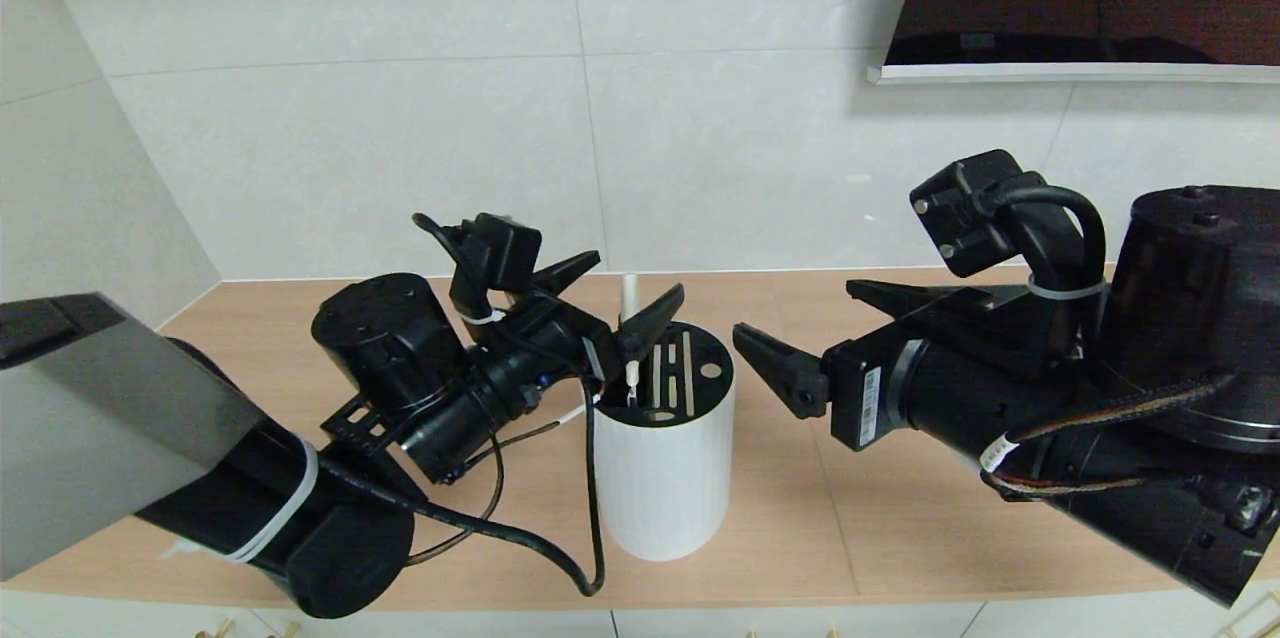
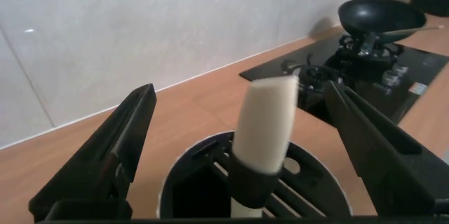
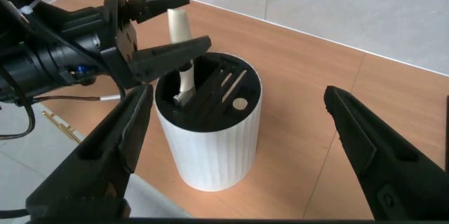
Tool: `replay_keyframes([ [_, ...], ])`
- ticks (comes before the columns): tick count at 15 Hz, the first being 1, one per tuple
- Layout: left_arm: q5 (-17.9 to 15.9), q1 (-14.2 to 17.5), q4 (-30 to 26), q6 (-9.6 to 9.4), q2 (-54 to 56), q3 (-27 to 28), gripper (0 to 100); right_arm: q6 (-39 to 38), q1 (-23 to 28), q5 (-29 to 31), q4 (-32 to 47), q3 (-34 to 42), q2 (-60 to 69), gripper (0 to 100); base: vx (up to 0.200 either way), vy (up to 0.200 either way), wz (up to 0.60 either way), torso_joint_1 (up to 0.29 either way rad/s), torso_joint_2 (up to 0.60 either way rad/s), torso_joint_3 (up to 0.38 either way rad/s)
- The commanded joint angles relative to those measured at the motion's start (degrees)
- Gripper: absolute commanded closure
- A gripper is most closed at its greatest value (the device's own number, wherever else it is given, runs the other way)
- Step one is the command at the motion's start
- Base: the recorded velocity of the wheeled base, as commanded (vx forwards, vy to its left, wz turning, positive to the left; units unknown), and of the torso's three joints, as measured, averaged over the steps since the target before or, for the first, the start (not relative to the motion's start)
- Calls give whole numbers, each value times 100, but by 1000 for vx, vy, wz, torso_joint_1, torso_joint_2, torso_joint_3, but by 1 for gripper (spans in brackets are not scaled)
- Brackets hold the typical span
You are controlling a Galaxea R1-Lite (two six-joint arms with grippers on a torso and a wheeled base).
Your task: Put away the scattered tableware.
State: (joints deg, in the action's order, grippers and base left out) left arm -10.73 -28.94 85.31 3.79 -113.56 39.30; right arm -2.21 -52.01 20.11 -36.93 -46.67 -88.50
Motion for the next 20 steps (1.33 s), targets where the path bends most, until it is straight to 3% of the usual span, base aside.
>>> replay_keyframes([
  [1, 36, -68, -32, 69, 589, 16, 0, 1, 24, 1, -8, 0, 17, 0, 0, 0, 0, 0, 0, 0],
  [4, 36, -59, -111, 113, 1494, 183, 0, 1, 305, 10, -8, 17, 88, 0, 0, 0, 0, 0, 0, 0],
  [6, 27, -59, -260, 245, 2320, 253, 0, 1, 525, 19, -8, 96, 334, 0, 0, 0, 0, 0, 0, 0],
  [8, 18, -59, -761, 429, 3287, 157, 0, -8, 920, 1, 54, 369, 861, 0, 0, 0, 0, 0, 0, 0],
  [11, 27, -6, -2053, 1062, 4386, -265, 0, -25, 2388, -51, 54, 1731, 1529, 0, 0, 0, 0, 0, 0, 0],
  [13, 9, 451, -2590, 1185, 4887, -880, 0, -298, 3126, -385, 63, 2452, 2557, 0, 0, 0, 0, 0, 0, 0],
  [15, 27, 706, -2642, 1387, 5370, -1276, 0, -439, 3618, -922, 186, 3164, 3911, 0, 0, 0, 0, 0, 0, 0],
  [17, 27, 811, -2704, 1546, 6073, -1751, 0, -430, 4058, -1045, 889, 3594, 5361, 0, 0, 0, 0, 0, 0, 0],
  [20, 36, 1312, -3609, 1554, 7462, -2498, 0, -148, 4119, -1001, 3016, 3085, 7286, 0, 0, 0, 0, 0, 0, 0],
])
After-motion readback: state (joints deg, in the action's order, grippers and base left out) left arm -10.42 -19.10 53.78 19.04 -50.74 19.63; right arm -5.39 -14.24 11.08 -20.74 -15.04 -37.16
